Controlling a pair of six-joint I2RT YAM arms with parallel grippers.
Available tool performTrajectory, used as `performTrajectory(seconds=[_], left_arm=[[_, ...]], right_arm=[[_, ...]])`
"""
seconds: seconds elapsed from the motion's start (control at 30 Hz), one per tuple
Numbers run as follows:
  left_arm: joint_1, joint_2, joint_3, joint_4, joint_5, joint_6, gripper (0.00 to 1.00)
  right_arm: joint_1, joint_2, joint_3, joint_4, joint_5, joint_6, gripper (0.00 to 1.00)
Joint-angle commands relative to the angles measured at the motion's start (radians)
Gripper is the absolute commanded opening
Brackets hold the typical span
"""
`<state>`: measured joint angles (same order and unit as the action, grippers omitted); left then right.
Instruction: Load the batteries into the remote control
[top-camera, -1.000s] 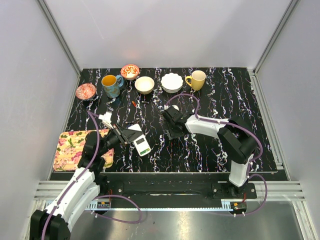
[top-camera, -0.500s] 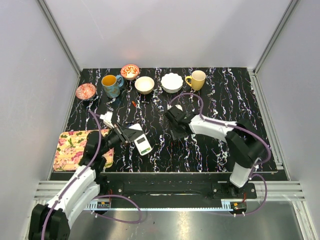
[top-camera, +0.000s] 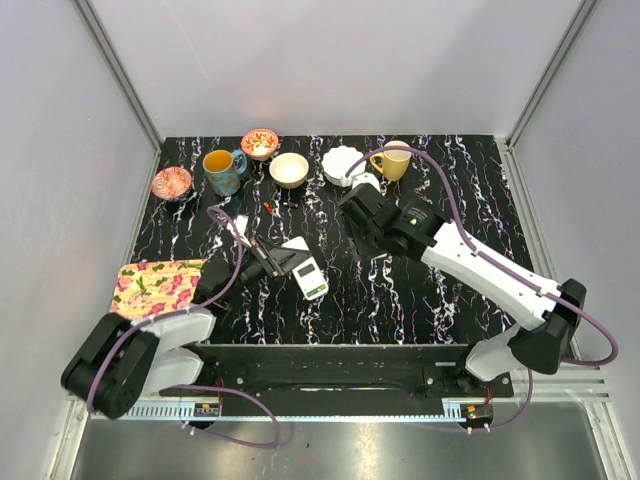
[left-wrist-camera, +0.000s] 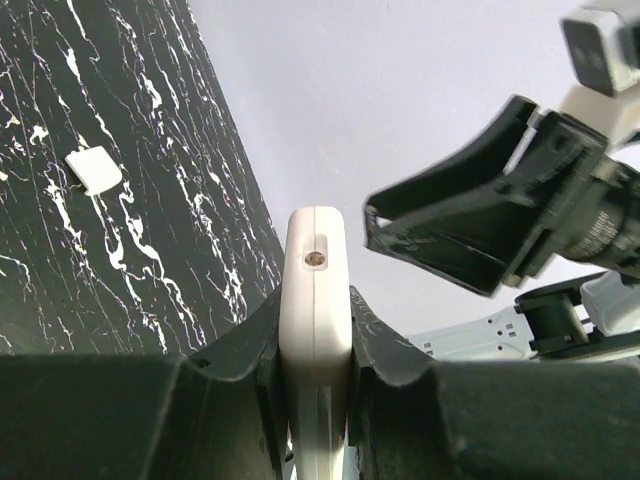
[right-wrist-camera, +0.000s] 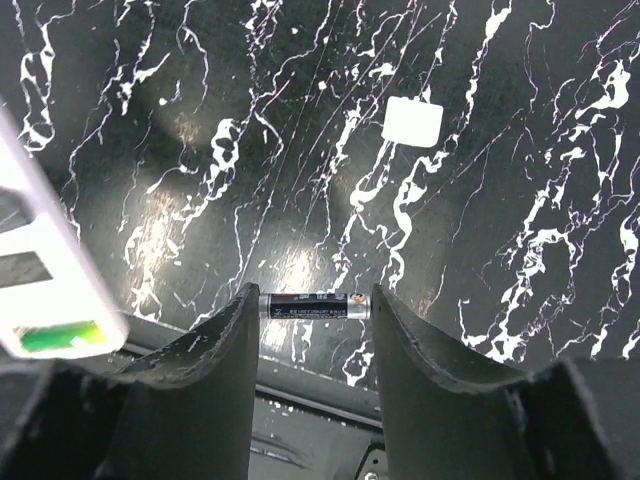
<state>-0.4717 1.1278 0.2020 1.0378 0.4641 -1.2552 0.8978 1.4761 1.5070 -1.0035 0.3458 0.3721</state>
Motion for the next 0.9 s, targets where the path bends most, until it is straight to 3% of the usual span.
performTrajectory(seconds=[0.0,0.23,0.43,0.87], left_arm=[[-0.027,0.142,0.028,0.494,-0.097,-0.053,0.0],[-0.057,0.308,0.105,0.626,-0.157,-0.099,0.0],[-0.085,0.336,0.16,0.627,-0.183,-0.064,0.0],[-0.099,0.4,0.192,0.627,-0.199,-0.162,0.0]], right_arm=[[0.048,-0.045,0.081,-0.124,0.045,0.044,0.0],[0.141,0.015,0.13,-0.156,0.127,0.06,0.0],[0.203,0.122,0.217,-0.208,0.212,0.059,0.0],[0.225,0.236,0.282,-0.196,0.223,0.03,0.0]])
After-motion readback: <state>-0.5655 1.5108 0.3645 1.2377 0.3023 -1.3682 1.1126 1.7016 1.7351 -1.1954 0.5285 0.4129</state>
